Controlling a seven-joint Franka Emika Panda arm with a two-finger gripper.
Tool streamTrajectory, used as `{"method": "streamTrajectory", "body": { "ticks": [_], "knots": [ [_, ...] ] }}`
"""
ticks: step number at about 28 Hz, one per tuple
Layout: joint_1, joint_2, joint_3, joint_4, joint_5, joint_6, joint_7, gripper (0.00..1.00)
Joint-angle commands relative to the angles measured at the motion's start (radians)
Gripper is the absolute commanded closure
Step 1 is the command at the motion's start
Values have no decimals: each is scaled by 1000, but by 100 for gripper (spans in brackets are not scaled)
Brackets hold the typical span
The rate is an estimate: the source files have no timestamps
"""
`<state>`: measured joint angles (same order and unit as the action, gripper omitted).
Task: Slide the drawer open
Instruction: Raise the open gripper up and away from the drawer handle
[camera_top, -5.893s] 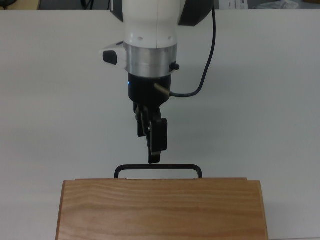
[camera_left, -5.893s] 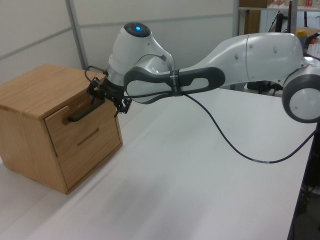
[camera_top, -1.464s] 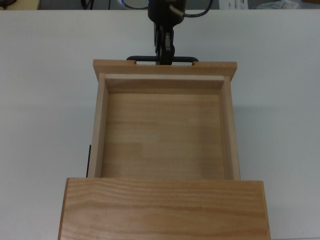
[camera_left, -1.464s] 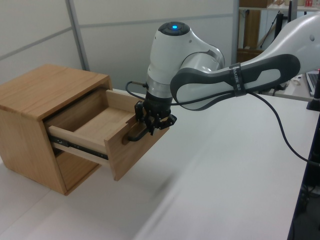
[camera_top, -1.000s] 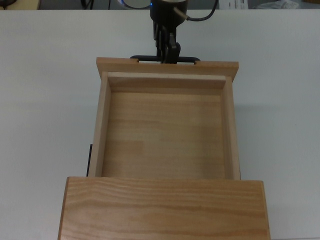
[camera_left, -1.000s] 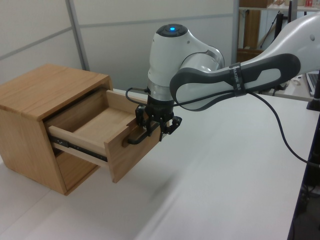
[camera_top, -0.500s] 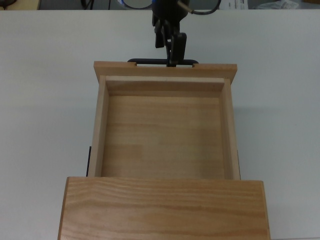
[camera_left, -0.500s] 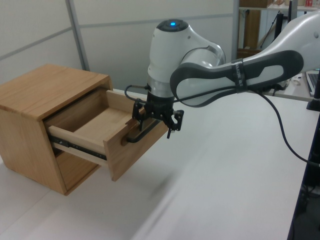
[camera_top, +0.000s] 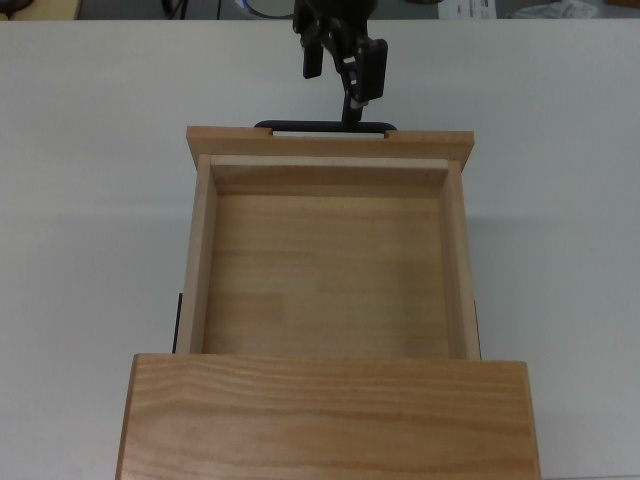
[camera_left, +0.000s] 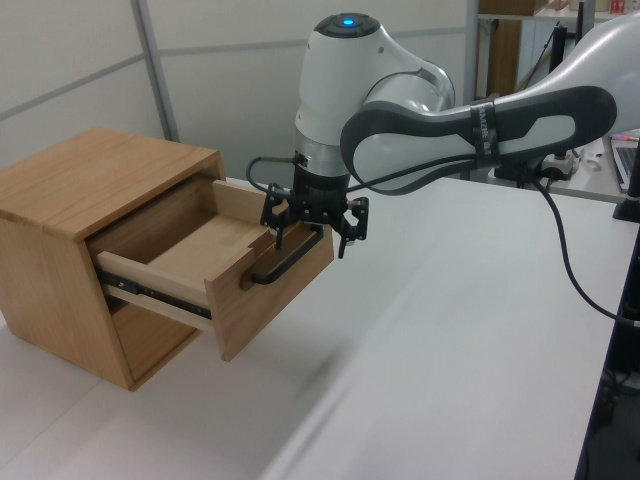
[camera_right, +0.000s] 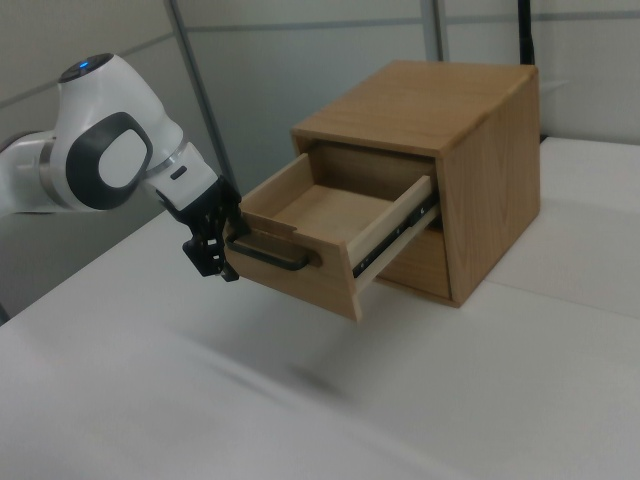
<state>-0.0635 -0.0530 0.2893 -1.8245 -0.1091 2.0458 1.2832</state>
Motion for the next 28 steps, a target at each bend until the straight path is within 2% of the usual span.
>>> {"method": "streamTrajectory", "body": {
  "ticks": [1, 5, 7, 16, 21, 28],
  "knots": [
    [2, 4, -1, 31, 65, -65, -206, 0],
    [-2, 13, -2, 57, 97, -84, -358, 0],
    [-6, 27, -4, 86, 112, -124, -484, 0],
    [-30, 81, -6, 212, 112, -281, -815, 0],
    [-32, 81, -6, 223, 108, -352, -925, 0],
    [-32, 79, -7, 224, 100, -363, -987, 0]
  ]
}}
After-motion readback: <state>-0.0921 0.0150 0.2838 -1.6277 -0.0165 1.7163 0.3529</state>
